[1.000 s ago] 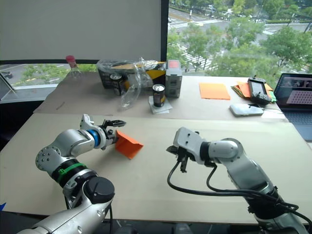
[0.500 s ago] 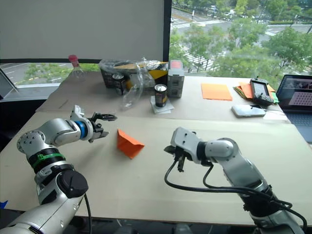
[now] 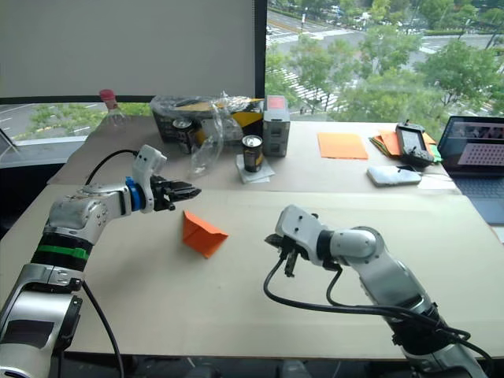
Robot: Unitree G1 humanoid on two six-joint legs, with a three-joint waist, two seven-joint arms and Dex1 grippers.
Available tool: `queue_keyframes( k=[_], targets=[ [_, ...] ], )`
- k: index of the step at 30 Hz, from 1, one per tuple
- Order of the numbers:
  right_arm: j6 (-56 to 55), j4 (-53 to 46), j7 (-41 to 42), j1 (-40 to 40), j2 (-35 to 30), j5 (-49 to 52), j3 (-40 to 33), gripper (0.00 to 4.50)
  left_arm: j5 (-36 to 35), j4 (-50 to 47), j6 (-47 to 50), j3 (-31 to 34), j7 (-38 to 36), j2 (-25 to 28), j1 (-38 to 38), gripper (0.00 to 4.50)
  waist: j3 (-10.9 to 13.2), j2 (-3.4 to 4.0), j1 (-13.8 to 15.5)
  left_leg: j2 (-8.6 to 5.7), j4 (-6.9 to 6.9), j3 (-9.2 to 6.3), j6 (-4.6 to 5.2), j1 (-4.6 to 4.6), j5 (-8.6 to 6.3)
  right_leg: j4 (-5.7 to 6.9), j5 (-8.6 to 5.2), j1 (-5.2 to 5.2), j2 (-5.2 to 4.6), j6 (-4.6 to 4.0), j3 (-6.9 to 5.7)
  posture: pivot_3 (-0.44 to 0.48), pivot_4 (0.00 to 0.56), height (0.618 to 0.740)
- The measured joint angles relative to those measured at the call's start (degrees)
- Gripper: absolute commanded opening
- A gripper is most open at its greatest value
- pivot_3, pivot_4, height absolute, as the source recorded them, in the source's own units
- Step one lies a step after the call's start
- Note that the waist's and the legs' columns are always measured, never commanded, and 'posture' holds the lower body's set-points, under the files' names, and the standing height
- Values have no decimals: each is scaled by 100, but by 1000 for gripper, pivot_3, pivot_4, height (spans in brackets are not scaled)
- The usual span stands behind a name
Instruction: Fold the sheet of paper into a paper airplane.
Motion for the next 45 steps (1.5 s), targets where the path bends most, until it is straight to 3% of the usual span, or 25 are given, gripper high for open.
queue_keyframes(
  k=[3, 8, 13, 16, 23, 29, 32, 37, 41, 45],
  targets=[
    [117, 12, -274, 0, 357, 36, -97, 0, 139, 262, -317, 16, -494, 85, -114, 47, 1, -2, -26, 2, 2, -2, 8, -3, -4, 0, 0, -2, 2, 1, -2, 0, 150, 730],
    [115, 192, -569, -58, 1025, 3, 198, 0, 291, 485, -854, 446, -1235, 744, -299, 47, 2, 0, -145, 7, 2, -2, 21, 0, -11, 4, -1, -7, 6, 1, -1, 0, 150, 730],
    [-121, 1064, -752, -737, 1953, -235, 719, 1632, 162, -201, -666, 904, -2165, 1773, 515, 0, 5, 4, -290, 16, -3, 0, 25, 8, -13, 17, -4, -10, 13, -1, 1, 0, 150, 730],
    [-516, 1653, -782, -1130, 2188, -563, 1100, 2629, 69, -764, -304, 1195, -2228, 2096, 1232, 0, 8, 9, -252, 13, -2, -4, 25, 5, -14, 46, -10, -16, 9, 3, -2, 0, 150, 730],
    [-1121, 2711, -693, -1637, 2736, -893, 1382, 2629, -253, -2172, 401, 2116, -1779, 2183, 2876, 0, 8, 8, -188, 14, 1, -2, 25, 9, -14, 45, -10, -19, 7, 2, -3, 0, 150, 730],
    [-1680, 3735, -739, -1901, 2964, -1205, 1429, 2629, -505, -2906, 797, 2732, -1447, 2169, 3609, 0, 9, 9, -186, 16, 0, -2, 25, 15, -14, 51, -10, -19, 10, -1, -3, 0, 150, 730],
    [-1875, 4190, -751, -2028, 3017, -1320, 1428, 1837, -512, -2979, 815, 2799, -1417, 2169, 3754, 0, 9, 10, -186, 16, 0, -2, 25, 16, -14, 51, -10, -20, 10, -2, -3, 0, 150, 730],
    [-2278, 4636, -655, -2198, 3140, -1419, 1414, 50, -636, -2990, 888, 2937, -1274, 2168, 3717, 0, 10, 11, -201, 16, -4, -2, 25, 18, -14, 51, -10, -21, 10, -2, -3, 0, 150, 730],
    [-2598, 4567, -482, -2206, 2996, -1421, 1347, 20, -664, -3009, 895, 2921, -1247, 2149, 3790, 0, 10, 11, -196, 16, -4, -2, 24, 15, -15, 50, -10, -22, 10, -3, -3, 0, 150, 730],
    [-3279, 3907, 110, -1942, 2041, -1444, 1318, 20, -848, -2971, 951, 2941, -1209, 2034, 3598, 0, 10, 11, -96, 9, -2, -2, 24, 12, -15, 40, -10, -14, 2, -2, -6, 0, 150, 730]
  ],
)
